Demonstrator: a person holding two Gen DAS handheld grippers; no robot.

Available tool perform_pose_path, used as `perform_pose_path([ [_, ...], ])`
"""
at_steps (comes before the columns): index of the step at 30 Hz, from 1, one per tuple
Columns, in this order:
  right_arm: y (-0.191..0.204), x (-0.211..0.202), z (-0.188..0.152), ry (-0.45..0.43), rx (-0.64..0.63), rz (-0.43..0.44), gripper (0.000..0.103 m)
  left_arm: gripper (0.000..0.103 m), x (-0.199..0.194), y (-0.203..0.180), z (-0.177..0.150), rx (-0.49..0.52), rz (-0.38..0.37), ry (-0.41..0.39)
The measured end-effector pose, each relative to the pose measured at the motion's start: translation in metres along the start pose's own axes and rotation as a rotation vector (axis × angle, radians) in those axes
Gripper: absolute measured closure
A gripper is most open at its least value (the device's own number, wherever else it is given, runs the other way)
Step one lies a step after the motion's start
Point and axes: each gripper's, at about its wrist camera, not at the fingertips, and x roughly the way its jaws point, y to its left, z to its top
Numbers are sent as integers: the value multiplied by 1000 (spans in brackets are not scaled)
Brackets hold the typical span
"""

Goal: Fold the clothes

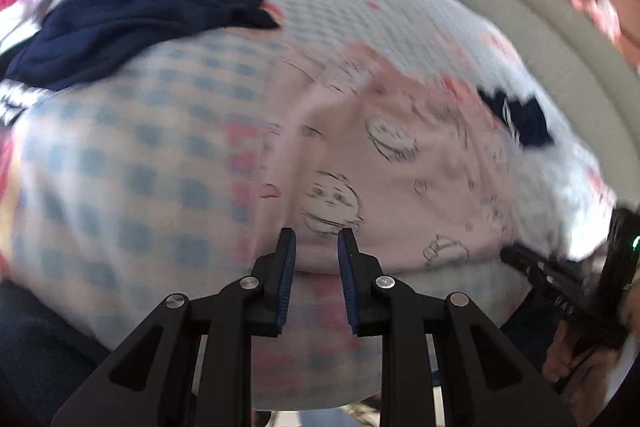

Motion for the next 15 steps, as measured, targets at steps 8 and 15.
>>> perform_pose_path([
  [8, -11, -11, -2, -24, 70, 112, 71, 76, -19, 36, -7, -130, 64, -64],
  [15, -17, -8, 0, -24, 118, 114, 69, 69, -10, 29, -6, -100, -86, -21],
])
